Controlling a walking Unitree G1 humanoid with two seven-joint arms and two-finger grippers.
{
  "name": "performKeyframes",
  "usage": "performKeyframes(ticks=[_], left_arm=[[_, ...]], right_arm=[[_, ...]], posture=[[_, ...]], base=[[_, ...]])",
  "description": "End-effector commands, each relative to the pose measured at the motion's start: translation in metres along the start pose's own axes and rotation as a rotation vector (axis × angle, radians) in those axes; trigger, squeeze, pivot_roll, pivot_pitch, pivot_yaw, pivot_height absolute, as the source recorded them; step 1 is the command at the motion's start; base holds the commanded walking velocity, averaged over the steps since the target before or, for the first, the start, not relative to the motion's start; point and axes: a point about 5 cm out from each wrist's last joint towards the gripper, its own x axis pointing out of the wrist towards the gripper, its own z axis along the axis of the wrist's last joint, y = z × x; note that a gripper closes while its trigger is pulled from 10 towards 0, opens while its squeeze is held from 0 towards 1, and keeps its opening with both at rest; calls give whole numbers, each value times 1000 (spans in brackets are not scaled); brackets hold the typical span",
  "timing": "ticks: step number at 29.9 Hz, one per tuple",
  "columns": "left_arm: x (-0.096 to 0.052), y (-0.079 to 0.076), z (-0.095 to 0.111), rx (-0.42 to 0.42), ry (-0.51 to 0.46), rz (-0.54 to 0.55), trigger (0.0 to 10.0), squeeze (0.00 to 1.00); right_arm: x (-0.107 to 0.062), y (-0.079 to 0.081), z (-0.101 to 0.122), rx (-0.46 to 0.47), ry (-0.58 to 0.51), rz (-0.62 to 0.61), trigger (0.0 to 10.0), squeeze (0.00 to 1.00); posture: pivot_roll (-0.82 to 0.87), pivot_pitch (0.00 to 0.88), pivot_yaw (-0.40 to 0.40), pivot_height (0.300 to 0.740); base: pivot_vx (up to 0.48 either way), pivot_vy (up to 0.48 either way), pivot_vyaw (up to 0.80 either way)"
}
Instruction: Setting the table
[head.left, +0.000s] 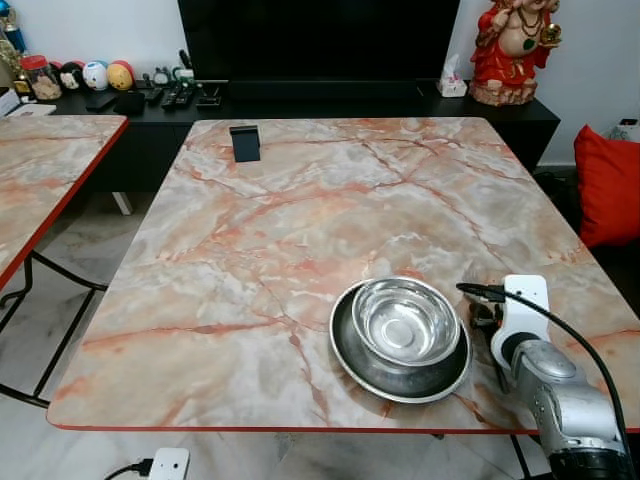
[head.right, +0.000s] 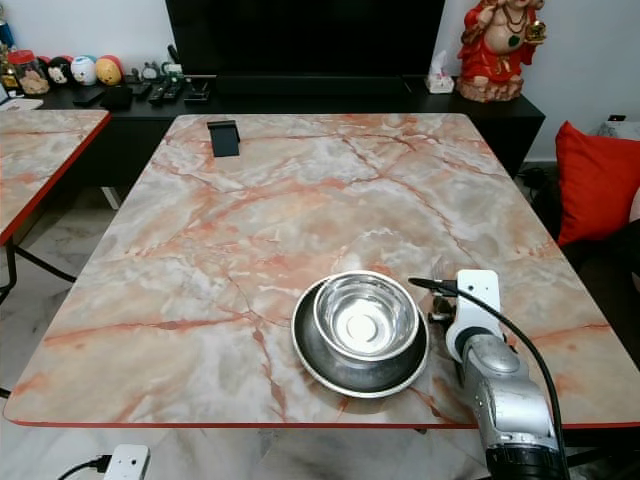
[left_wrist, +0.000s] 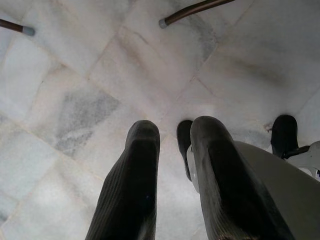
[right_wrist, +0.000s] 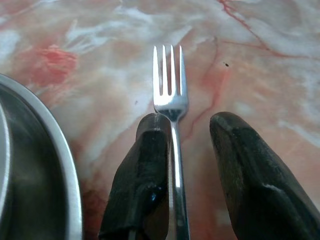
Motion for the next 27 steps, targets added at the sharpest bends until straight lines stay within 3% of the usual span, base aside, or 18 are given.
performKeyframes(ticks=[1,9,12,15,22,25,27], left_arm=[[-2,5,-3,8,9,5,10000,0],[-1,1,-2,10,5,0,10000,0],[0,0,-1,11,3,-1,10000,0],[0,0,-1,10,0,-3,10000,0],[-2,1,-5,6,1,0,10000,0],[-3,2,-9,-1,4,7,10000,0],[-4,3,-12,1,8,11,10000,0]], right_arm=[[0,0,5,24,-21,-1,10000,0],[0,0,6,22,-33,0,10000,0],[-1,-2,17,34,-113,-15,10000,0],[-7,-4,40,19,-286,-33,10000,0],[-16,-4,60,26,-478,-92,10000,0],[-24,11,69,-53,-605,-64,10000,0],[-26,19,67,-90,-635,-44,10000,0]], posture=[[-105,0,7,740],[-105,0,7,740],[-105,0,8,740],[-108,0,9,740],[-99,0,13,740],[-95,0,21,740],[-91,0,22,740]], base=[[0,0,0],[0,0,0],[0,0,0],[0,0,0],[0,0,0],[0,0,0],[0,0,0]])
